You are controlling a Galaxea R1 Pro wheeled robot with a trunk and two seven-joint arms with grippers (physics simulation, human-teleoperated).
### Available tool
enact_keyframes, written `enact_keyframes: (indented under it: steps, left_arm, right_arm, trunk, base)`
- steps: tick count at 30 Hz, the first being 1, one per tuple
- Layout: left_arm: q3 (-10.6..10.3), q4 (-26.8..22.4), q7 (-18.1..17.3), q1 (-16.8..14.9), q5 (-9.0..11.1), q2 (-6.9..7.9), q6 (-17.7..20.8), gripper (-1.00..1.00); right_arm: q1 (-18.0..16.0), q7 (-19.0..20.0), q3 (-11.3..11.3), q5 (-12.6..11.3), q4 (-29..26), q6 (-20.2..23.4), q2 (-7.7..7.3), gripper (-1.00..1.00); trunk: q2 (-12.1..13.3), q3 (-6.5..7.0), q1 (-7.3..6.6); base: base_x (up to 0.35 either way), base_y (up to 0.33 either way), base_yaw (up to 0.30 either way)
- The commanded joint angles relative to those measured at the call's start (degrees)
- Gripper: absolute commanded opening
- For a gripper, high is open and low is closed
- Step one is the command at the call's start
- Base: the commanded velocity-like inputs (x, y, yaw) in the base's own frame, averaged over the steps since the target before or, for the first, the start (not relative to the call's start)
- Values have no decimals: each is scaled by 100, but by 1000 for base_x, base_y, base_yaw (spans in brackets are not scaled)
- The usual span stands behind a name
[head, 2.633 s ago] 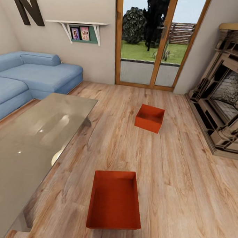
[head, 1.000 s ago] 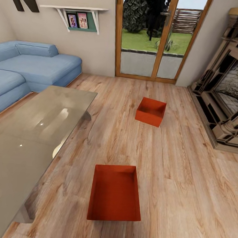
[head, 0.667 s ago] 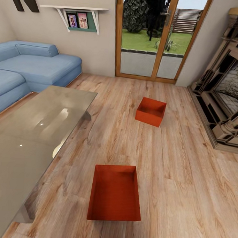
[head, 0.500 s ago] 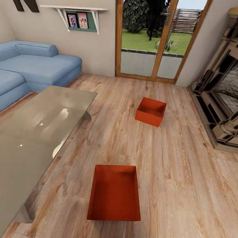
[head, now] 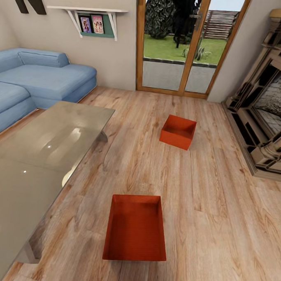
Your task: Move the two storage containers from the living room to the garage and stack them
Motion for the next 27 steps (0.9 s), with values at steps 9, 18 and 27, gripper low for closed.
enact_keyframes:
  steps: [9,18,27]
  left_arm:
    - [-4,2,-1,-1,53,-16,-12,100]
    - [-70,-35,66,-1,-22,-16,-1,100]
    - [-75,-1656,16,-1,-29,39,797,100]
  right_arm:
    - [-4,-3,61,-20,17,-59,10,100]
    - [-6,-157,99,8,12,-52,-90,100]
    - [-6,-165,104,13,-643,29,-514,100]
  trunk:
    - [-2,-3,0]
    - [-2,-3,0]
    - [-2,-3,0]
  base:
    - [0,0,0]
    - [0,0,0]
    - [0,0,0]
